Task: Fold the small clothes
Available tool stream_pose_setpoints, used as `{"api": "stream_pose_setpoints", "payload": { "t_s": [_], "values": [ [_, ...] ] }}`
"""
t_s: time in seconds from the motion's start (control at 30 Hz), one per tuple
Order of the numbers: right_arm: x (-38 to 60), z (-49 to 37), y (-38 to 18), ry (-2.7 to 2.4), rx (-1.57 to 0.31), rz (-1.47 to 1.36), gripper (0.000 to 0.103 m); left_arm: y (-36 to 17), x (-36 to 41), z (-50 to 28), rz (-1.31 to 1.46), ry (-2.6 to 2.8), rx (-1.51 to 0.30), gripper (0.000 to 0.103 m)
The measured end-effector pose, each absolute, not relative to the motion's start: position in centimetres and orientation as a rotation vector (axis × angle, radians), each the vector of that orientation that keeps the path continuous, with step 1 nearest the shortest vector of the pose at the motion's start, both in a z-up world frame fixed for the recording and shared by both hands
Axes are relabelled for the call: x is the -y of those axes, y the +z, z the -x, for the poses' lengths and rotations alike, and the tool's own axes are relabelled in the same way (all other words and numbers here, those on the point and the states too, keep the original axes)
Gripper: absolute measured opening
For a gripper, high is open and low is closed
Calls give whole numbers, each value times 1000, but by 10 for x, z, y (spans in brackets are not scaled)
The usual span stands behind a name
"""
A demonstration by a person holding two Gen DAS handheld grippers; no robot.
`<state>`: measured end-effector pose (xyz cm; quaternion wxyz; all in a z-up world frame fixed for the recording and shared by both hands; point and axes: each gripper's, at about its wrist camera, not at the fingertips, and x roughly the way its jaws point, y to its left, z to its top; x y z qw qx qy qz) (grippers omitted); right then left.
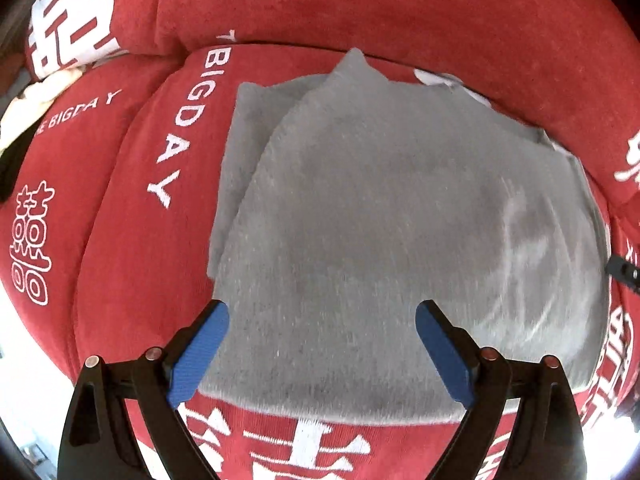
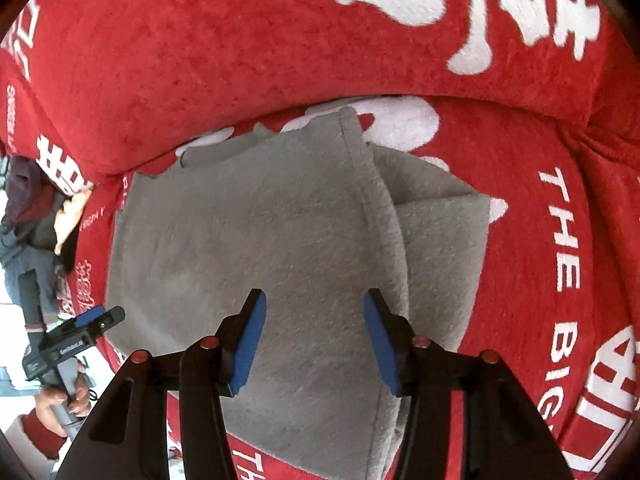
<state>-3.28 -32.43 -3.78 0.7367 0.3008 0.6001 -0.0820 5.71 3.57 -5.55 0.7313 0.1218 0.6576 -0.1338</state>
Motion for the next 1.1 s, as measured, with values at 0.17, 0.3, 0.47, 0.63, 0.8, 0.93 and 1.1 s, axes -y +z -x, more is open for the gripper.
{"api": "stream_pose_setpoints", "payload": {
  "t_s": [0.17,0.3,0.47,0.63,0.8,0.93,1.1],
  "values": [
    [294,25,-25,-196,-1351,-495,55,-50,-45,-49,-289,-343,-1427,95],
    [266,24,-10,-193,-1346,-406,55,-50,-57,-52,-270,-374,-1426,95],
    [223,22,-5,-213,-1365,-329,55,-41,-73,-49,-272,-425,-1418,95],
    [180,17,-8,-197,-1402,-325,55,-31,-101,-50,-258,-450,-1413,95],
    [143,12,-12,-173,-1419,-356,55,-27,-131,-55,-217,-449,-1412,95],
    [125,14,-21,-91,-1388,-569,55,-33,-158,-61,-133,-466,-1443,95],
    [105,37,-60,16,-1309,-1086,55,-43,-173,-63,-24,-569,-1495,95]
  ]
}}
